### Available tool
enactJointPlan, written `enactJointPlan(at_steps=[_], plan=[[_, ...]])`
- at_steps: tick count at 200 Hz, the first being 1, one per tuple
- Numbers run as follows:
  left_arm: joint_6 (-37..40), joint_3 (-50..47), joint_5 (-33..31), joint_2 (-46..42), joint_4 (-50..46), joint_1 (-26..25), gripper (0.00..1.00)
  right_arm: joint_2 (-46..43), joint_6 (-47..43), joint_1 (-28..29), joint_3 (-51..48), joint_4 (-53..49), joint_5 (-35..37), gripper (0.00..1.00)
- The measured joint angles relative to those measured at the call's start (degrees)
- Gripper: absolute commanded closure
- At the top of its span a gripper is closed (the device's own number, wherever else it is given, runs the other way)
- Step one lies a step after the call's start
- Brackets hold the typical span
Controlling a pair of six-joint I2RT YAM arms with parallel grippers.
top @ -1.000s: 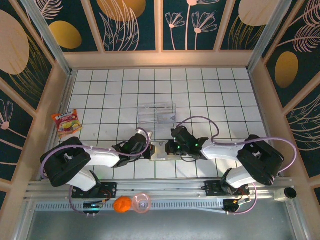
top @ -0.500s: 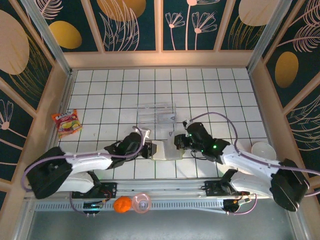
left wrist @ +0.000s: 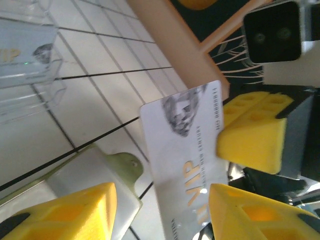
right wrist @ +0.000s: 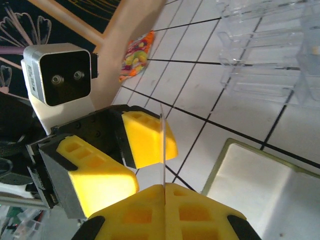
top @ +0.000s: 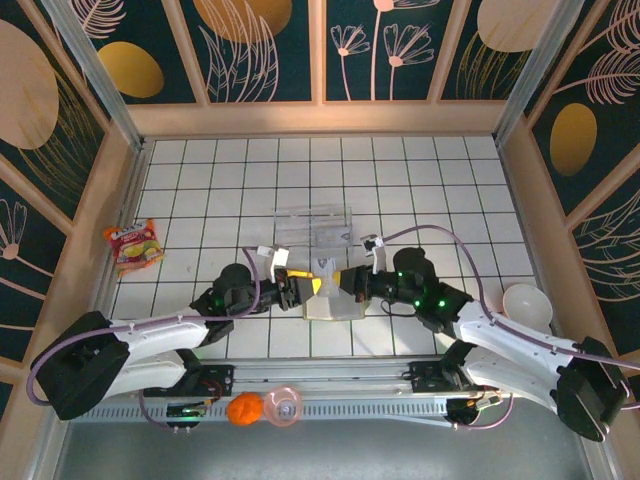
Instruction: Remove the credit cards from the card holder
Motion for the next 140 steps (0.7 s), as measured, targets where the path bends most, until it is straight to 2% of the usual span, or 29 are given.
enactJointPlan(at_steps=[39,56,68,71,79,93,140], plan=[[-3.13,-0.74,2.71,0.17,5.62,0.37,0.80,2.10,0.24,0.00,0.00,4.24,-0.85,1.00],[-3.91,-0.76,3.17,0.37,6.36,0.61,0.88,3.69,0.42,0.00,0.00,5.42,-0.59,1.00],[-4.15,-0.76,3.06,0.15,5.90,0.70,0.97,4.57,0.39,0.00,0.02,5.49,-0.17,1.00],[-3.78,-0.76,2.97,0.00,5.51,0.70,1.00,4.70,0.39,0.00,0.02,5.49,-0.11,0.97],[-3.48,-0.61,2.73,-0.79,3.78,0.72,1.00,4.94,0.37,0.11,0.17,5.11,0.09,0.88],[-1.27,1.03,2.51,-2.67,-1.57,0.66,1.00,4.74,0.24,0.48,0.55,3.69,1.42,0.82],[11.91,17.20,-4.02,-3.02,-25.83,0.35,1.00,-1.05,-0.70,-1.22,3.76,-12.76,15.08,0.85]])
